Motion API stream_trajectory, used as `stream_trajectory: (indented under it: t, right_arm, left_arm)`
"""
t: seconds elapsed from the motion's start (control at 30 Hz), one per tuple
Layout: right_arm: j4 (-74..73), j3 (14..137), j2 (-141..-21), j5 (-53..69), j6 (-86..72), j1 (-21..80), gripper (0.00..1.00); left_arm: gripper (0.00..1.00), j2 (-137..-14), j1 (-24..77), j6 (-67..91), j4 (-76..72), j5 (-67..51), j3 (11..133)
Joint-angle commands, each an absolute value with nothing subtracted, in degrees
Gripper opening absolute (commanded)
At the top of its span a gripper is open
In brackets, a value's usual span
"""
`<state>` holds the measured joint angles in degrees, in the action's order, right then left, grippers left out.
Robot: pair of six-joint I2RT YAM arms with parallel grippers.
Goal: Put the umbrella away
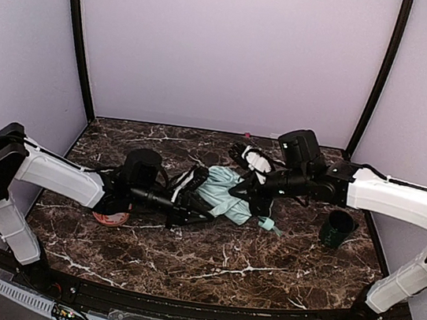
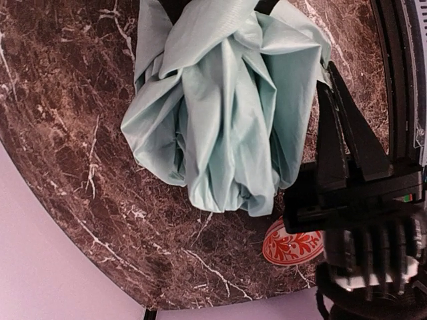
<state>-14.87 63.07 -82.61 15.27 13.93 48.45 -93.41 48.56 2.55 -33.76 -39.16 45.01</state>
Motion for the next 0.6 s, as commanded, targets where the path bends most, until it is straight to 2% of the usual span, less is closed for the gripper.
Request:
stream_trajectory:
  t: [0.0, 0.17, 0.2, 0.3, 0.4, 0.47, 0.57]
  right_arm:
    - [-13.69, 63.42, -87.81, 21.53, 10.68, 45.37, 0.0]
    - [-15.15, 64.31, -97.64, 23.82, 8.9, 42.9, 0.0]
    - [-15.54, 65.16, -99.39, 23.99, 8.63, 42.55, 0.03]
    - [-15.9, 67.71, -103.38, 23.55, 7.26, 41.29, 0.16]
    - [-16.77, 69.35, -106.15, 23.93, 6.51, 39.68, 0.37]
    - [-17.71, 70.04, -106.98, 24.65, 6.87, 38.69, 0.49]
    - [-18.36, 70.68, -106.19, 25.37, 7.93, 38.41, 0.58]
  left_arm:
    - [0.0, -88.18, 48.81, 2.76, -29.27, -36.37, 40.9]
    - [0.0, -84.36, 50.51, -4.33, -12.6, -20.11, 39.39]
    - [0.0, -84.26, 51.84, -7.81, -9.96, -16.26, 39.34]
    - [0.0, -86.53, 56.23, -13.04, -2.74, -3.74, 41.38]
    - [0.0, -89.45, 59.04, -14.89, 4.2, 3.79, 44.77]
    - [0.0, -90.61, 59.57, -14.95, 6.42, 5.27, 45.76]
    - [0.0, -91.24, 59.59, -15.33, 5.29, 4.86, 44.63]
